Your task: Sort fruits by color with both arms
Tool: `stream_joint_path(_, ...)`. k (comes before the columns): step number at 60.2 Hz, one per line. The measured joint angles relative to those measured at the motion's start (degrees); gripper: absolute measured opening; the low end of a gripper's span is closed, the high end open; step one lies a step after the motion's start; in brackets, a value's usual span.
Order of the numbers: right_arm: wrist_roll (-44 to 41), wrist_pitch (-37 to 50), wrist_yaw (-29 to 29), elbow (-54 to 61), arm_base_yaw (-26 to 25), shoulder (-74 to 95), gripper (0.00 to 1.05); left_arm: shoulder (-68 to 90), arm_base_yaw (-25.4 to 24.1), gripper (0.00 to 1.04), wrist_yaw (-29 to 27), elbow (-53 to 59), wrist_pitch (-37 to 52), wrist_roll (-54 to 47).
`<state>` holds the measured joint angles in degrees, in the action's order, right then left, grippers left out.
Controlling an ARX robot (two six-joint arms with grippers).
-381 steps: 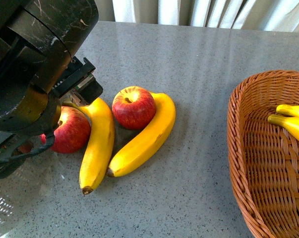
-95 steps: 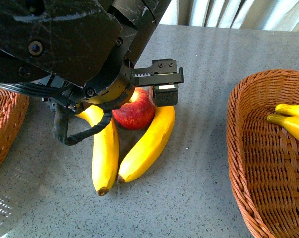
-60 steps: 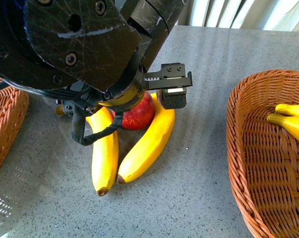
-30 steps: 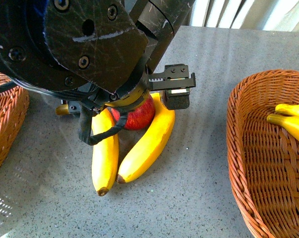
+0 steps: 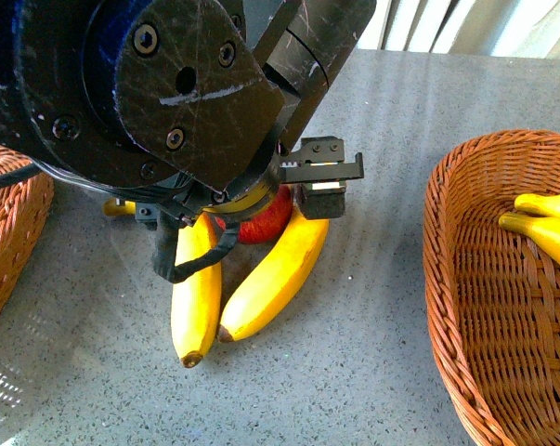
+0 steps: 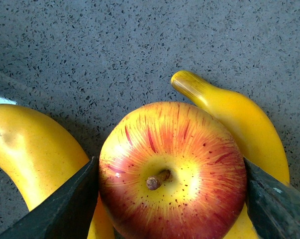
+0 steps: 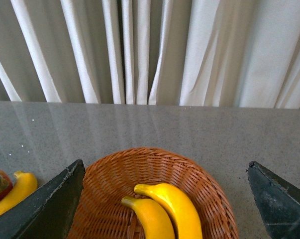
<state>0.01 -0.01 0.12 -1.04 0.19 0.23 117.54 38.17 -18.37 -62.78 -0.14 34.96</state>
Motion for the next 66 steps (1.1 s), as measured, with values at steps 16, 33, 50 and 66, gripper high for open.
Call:
stream_joint_path(16,0.02,0.00,0.00,0.02,0.00,0.00,0.96,-0.61,0.33,0.69,-0.15,0.22,-0.24,0.68)
stream_joint_path(33,0.00,0.00,0.00,0.00,0.00,0.00,0.96,-11.28,-0.74,0.68,-2.56,6.88,1.62,2.32)
stream_joint_path(50,0.00,0.00,0.00,0.00,0.00,0.00,0.96,-26.75,-11.72,0.68,-6.08,16.70,2.05,4.48)
stream_joint_path(66,0.02,-0.02,0.02,0.00,0.00,0.00,0.96,-28.33,-24.59,0.68,-5.60,23.37,6.21,6.45)
